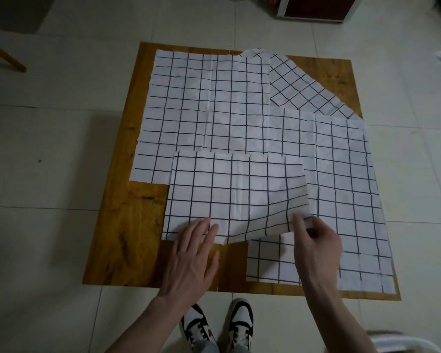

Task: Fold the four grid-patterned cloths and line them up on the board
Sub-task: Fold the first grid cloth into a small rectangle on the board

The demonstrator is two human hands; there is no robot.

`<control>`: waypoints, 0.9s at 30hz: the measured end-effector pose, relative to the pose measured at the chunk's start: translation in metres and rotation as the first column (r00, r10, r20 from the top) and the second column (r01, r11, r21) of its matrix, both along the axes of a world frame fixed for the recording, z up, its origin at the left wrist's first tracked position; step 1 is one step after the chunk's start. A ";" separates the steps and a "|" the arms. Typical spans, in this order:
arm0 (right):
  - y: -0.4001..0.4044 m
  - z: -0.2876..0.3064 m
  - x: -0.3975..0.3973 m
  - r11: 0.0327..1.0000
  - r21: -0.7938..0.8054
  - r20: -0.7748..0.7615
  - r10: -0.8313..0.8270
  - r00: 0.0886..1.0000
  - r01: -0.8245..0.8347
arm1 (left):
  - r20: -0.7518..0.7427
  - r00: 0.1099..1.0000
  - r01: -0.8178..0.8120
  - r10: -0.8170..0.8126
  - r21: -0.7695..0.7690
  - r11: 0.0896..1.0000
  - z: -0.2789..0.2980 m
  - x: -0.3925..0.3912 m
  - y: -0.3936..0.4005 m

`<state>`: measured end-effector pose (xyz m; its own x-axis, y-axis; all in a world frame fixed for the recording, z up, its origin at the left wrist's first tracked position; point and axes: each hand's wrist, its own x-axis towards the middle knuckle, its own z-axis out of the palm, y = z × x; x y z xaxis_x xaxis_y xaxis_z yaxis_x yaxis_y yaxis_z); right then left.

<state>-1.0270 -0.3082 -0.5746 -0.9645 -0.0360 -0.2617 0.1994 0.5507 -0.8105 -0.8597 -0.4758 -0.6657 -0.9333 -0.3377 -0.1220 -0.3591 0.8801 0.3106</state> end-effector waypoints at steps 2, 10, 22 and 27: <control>-0.011 0.011 0.005 0.996 0.025 -0.098 0.089 0.991 -0.087 | 0.010 0.997 -0.073 0.073 0.011 0.997 -0.001 0.013 -0.010; -0.073 0.020 0.036 0.942 0.022 -0.291 0.327 0.899 -0.336 | -0.047 0.999 -0.007 0.008 0.033 0.999 -0.002 0.037 -0.032; -0.151 -0.022 0.068 0.784 0.046 -0.305 0.601 0.739 -0.619 | -0.121 0.980 -0.154 0.157 0.035 0.988 0.002 0.055 -0.052; -0.156 -0.043 0.070 0.662 0.163 -0.277 0.743 0.610 -0.732 | -0.101 0.932 -0.325 0.347 0.188 0.927 0.002 0.061 -0.060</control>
<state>-0.9570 -0.4640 -0.6176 -0.6413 -0.7672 0.0130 -0.5277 0.4287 -0.7333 -0.7985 -0.5356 -0.6637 -0.7799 -0.6196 -0.0889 -0.5714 0.6467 0.5052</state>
